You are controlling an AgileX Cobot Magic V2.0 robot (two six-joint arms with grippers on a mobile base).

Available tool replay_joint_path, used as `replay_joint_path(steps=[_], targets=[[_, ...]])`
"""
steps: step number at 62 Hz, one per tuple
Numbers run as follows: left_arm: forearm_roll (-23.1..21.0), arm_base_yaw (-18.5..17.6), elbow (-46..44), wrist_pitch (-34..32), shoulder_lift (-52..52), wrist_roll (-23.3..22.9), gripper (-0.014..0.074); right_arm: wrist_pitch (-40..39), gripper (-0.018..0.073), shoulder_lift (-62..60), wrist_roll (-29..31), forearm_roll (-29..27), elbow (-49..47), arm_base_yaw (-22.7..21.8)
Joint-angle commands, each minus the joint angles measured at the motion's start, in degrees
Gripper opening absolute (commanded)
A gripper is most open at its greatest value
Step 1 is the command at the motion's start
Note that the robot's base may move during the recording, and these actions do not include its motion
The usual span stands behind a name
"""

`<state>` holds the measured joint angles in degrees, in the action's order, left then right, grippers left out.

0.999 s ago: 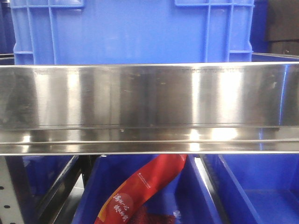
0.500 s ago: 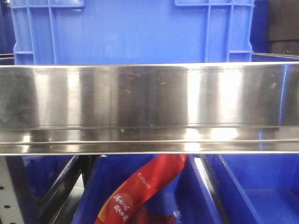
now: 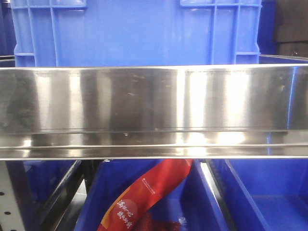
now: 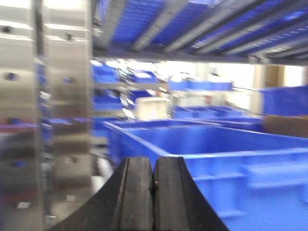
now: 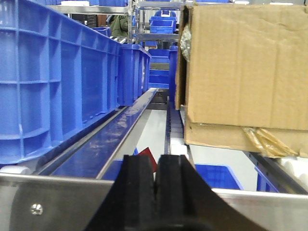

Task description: Grab block from conveyor and place in blue bin

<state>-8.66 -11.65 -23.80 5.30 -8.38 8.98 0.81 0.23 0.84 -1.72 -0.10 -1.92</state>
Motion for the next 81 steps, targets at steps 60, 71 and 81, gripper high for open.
replay_joint_path(steps=[60,71,81], targets=[[9.2,11.8,23.8,-6.6,8.4,-9.7,-0.0111,-1.3,-0.0162,-0.2,0.3,-0.1,0.1,-0.2],[9.2,10.7,23.8,-6.7,8.4,-9.7,-0.0111,-1.3,-0.0162,-0.2,0.3,-0.1,0.1,-0.2],[9.2,10.7,23.8,-6.7,8.4,-9.7,-0.0111,-1.3,-0.0162,-0.2,0.3,-0.1,0.1,-0.2]])
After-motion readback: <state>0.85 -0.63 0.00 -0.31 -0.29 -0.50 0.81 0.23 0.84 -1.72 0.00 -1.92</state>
